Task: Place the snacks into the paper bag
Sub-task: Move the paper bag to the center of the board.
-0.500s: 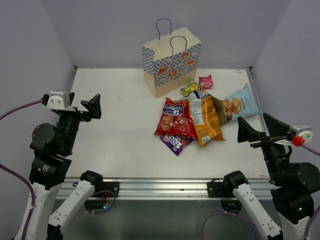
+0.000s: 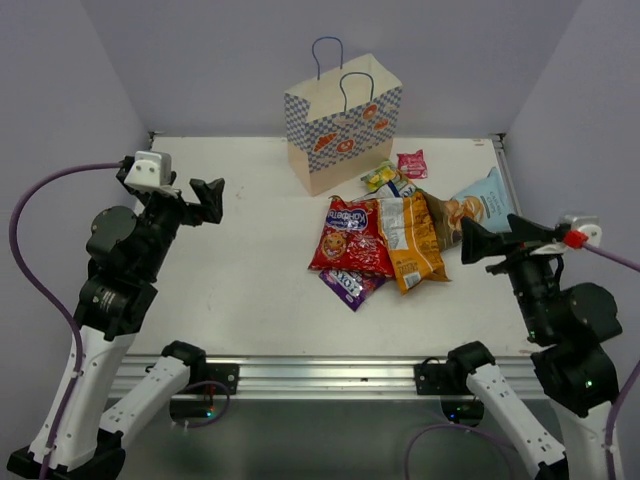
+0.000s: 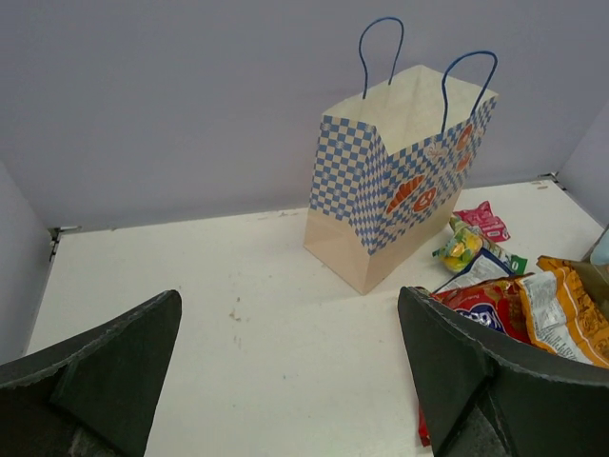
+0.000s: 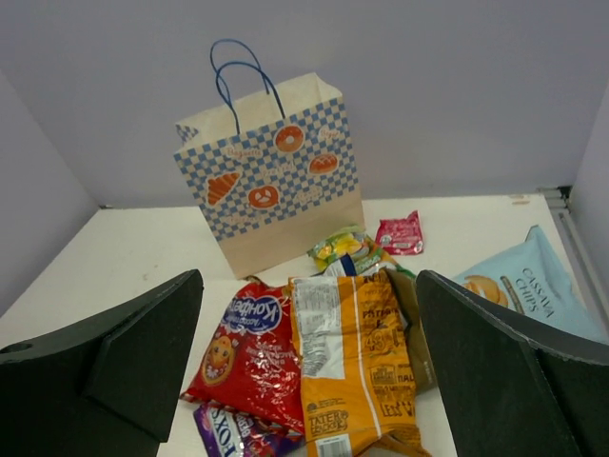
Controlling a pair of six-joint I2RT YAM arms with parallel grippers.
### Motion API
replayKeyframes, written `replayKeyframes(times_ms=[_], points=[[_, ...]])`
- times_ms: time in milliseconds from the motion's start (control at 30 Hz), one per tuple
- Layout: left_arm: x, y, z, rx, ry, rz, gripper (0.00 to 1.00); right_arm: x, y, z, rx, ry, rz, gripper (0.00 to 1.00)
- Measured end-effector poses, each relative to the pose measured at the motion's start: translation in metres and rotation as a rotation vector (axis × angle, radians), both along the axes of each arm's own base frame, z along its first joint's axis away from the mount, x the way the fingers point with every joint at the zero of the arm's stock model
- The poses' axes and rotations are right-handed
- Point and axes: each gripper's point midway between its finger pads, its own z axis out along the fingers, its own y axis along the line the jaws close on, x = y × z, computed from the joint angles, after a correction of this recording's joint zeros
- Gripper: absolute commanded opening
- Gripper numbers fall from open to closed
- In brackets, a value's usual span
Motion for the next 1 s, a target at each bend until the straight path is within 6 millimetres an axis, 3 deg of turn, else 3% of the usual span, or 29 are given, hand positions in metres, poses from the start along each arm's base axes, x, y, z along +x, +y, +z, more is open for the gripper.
replayKeyframes(times_ms=[300, 567, 833, 1000], points=[[0.006, -0.003, -0.01, 0.004, 0.026, -0.003, 1.0, 0.092, 0.046, -0.025, 0.056, 0.308, 0.037, 0.99], [0.002, -0.008, -0.042, -0.03, 0.081, -0.025, 1.0, 0.18, 0.102, -0.052, 0.068, 0.479, 0.134, 0.98], [0.003, -0.013, -0.056, -0.036, 0.116, -0.051, 1.0, 0.259, 0.165, -0.073, 0.027, 0.452, 0.312, 0.99], [0.002, -0.011, -0.056, -0.035, 0.114, -0.037, 1.0, 0.293, 0.194, -0.086, -0.052, 0.385, 0.363, 0.87]])
